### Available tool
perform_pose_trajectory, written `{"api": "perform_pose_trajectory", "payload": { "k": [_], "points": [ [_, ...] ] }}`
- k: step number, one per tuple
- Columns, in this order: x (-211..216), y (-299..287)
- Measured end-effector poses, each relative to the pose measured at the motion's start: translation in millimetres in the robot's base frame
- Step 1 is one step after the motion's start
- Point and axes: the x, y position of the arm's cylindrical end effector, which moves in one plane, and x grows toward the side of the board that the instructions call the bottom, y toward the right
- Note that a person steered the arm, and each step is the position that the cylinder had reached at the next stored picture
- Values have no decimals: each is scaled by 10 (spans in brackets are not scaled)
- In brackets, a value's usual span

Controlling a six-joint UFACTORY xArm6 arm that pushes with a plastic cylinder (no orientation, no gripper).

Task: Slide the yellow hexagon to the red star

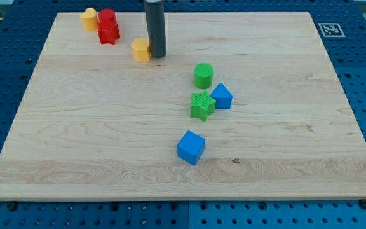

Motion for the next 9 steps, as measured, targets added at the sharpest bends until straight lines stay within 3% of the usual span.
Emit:
{"api": "perform_pose_trajectory", "payload": {
  "k": [1, 3, 5, 6, 9],
  "points": [
    [-221, 18],
    [-277, 310],
    [238, 453],
    [238, 452],
    [239, -94]
  ]
}}
